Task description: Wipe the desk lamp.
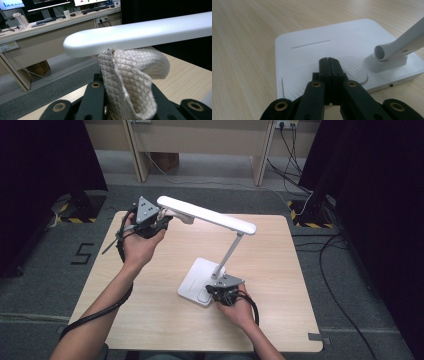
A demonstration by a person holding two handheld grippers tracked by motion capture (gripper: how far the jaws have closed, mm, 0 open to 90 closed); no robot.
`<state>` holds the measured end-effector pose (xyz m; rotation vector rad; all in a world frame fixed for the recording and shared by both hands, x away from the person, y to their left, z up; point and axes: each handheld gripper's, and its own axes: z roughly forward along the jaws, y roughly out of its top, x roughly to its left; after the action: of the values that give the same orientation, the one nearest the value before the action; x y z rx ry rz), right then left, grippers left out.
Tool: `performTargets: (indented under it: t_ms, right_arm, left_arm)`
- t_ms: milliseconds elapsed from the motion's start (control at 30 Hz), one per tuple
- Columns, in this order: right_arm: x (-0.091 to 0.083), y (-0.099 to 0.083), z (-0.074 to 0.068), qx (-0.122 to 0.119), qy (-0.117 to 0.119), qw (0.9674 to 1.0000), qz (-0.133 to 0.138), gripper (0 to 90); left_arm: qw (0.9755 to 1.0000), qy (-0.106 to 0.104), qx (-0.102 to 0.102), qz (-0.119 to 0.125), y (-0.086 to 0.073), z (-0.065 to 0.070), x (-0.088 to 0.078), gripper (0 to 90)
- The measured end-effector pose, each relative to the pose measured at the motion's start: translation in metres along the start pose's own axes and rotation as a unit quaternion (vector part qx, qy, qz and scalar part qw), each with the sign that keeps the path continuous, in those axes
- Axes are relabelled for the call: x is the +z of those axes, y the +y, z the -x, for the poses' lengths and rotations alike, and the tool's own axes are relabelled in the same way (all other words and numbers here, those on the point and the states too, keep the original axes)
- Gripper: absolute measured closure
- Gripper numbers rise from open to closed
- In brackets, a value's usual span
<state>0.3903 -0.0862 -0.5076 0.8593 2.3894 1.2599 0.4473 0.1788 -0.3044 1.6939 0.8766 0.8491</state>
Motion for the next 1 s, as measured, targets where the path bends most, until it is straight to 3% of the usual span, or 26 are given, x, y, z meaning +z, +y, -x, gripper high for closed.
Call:
performTargets:
  t_ms: [1000]
  right_arm:
    - [0.000, 0.000, 0.000, -0.001, -0.001, 1.0000, -0.001, 90.0]
  left_arm:
    - [0.9996, -0.017, 0.023, 0.001, 0.006, 0.022, 0.000, 81.2]
